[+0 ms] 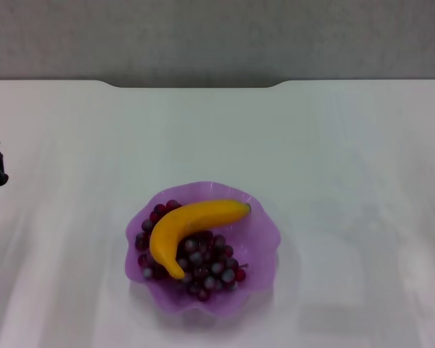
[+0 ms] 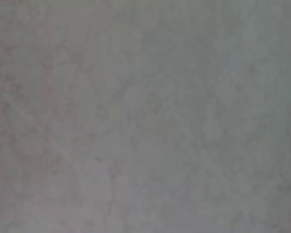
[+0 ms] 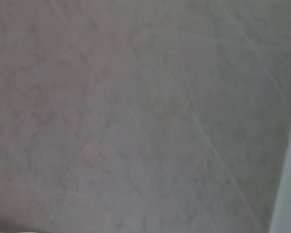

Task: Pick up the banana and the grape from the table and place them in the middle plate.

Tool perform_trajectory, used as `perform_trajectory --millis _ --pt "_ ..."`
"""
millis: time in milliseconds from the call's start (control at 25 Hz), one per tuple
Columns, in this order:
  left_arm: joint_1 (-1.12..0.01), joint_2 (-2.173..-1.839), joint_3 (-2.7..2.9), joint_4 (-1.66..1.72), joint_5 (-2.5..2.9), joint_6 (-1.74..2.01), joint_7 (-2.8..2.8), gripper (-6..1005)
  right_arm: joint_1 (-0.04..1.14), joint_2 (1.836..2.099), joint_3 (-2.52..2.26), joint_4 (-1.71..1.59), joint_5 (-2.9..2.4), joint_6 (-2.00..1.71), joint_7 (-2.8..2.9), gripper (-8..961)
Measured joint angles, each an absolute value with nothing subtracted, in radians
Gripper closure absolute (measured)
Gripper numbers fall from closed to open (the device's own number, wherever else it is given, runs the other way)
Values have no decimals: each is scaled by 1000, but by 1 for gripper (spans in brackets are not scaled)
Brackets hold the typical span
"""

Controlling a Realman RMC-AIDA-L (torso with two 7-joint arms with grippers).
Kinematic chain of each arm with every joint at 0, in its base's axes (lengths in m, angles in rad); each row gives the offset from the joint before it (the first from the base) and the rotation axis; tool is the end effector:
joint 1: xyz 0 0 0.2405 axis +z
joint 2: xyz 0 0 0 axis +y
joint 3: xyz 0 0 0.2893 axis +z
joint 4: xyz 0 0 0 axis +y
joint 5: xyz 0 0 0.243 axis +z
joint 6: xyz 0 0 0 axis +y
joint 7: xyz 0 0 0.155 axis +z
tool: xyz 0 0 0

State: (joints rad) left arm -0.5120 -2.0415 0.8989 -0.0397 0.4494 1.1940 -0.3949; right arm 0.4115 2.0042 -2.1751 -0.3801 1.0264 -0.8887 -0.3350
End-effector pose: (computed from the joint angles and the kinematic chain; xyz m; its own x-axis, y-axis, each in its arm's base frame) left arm -0.4071 0.3792 -0.0073 0.5991 -0.0238 0.8003 0.7991 -0.0442 -0.5995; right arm 0.3928 0.4007 -0.0223 0.8688 -0.0784 -0.4889 -0.4870 0.0435 -0.8723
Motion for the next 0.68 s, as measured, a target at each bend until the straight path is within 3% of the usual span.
perform_trajectory --millis 680 --pt "-523 -2042 897 -45 356 1117 -387 841 497 2003 -2177 -305 1023 -854 -334 935"
